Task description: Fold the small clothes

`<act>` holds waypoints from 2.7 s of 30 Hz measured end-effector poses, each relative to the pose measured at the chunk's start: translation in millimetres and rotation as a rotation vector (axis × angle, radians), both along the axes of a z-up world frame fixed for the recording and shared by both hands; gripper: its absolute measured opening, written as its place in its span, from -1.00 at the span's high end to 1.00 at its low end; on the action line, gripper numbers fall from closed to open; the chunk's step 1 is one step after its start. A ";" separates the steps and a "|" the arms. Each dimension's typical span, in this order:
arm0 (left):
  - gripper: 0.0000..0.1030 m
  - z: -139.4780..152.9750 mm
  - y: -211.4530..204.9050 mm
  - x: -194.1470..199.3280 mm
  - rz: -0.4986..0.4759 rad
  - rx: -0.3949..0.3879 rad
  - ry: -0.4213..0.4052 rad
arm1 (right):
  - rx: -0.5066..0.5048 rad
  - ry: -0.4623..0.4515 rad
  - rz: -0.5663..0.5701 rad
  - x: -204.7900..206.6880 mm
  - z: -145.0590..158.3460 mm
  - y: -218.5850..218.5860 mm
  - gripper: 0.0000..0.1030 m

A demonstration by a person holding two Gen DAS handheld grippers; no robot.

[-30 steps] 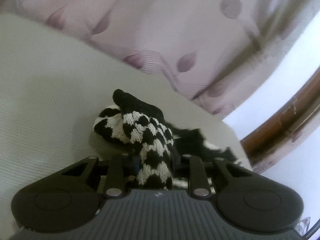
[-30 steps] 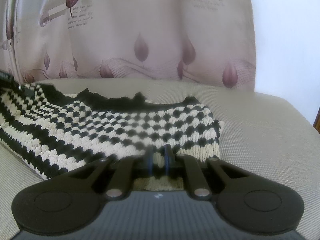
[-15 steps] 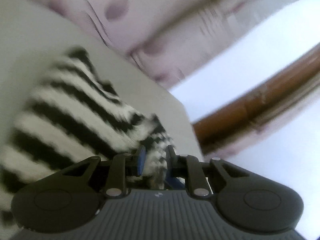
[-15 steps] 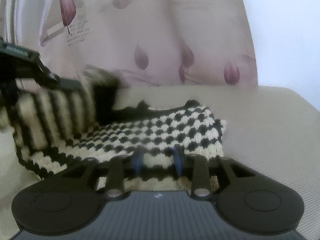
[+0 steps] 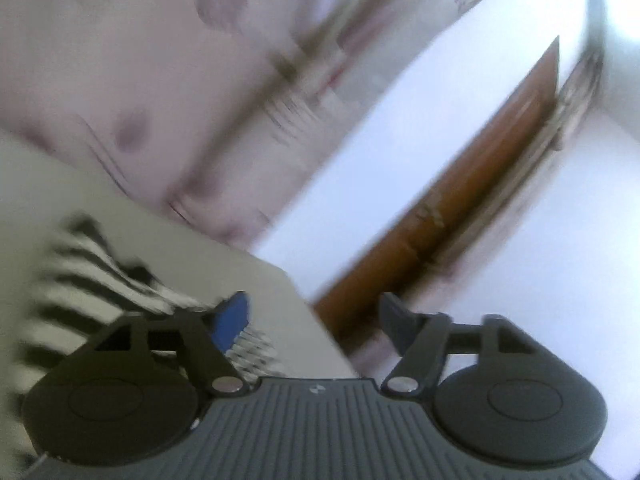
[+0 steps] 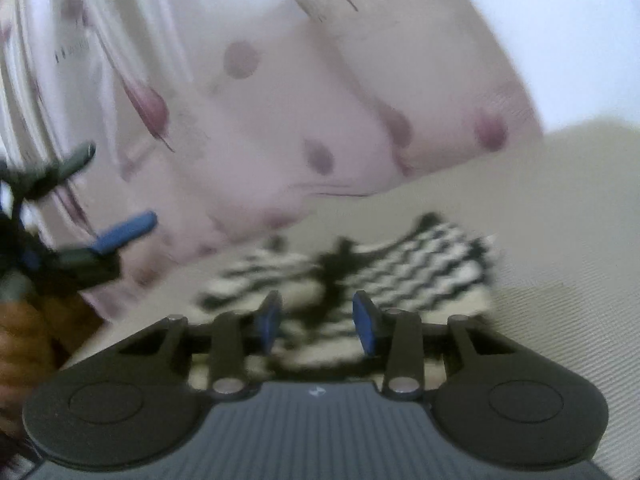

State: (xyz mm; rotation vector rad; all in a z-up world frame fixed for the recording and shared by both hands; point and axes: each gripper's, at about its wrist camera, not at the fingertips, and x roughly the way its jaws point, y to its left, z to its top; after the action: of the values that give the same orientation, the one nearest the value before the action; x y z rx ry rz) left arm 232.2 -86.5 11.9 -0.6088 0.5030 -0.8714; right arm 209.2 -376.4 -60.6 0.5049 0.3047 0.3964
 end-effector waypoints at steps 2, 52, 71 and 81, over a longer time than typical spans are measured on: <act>-0.45 -9.4 13.8 -5.0 0.034 0.037 0.001 | 0.074 0.045 0.049 8.8 3.8 2.3 0.01; -0.85 -47.9 17.5 -48.1 0.060 0.066 -0.063 | -0.029 0.085 -0.008 71.8 55.2 -0.7 0.73; -0.55 -51.6 -68.7 -27.4 -0.050 0.285 -0.119 | -0.358 0.127 -0.030 82.6 2.7 -41.4 0.73; -0.55 -61.3 -71.1 -29.7 -0.081 0.317 -0.116 | -0.172 -0.041 -0.061 57.5 53.1 -60.9 0.61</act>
State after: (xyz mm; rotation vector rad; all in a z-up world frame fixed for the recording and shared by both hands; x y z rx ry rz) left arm 202.5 -157.7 -49.4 -0.2478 0.5495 -0.8759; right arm 266.7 -437.3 -7.6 0.3367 0.2809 0.3180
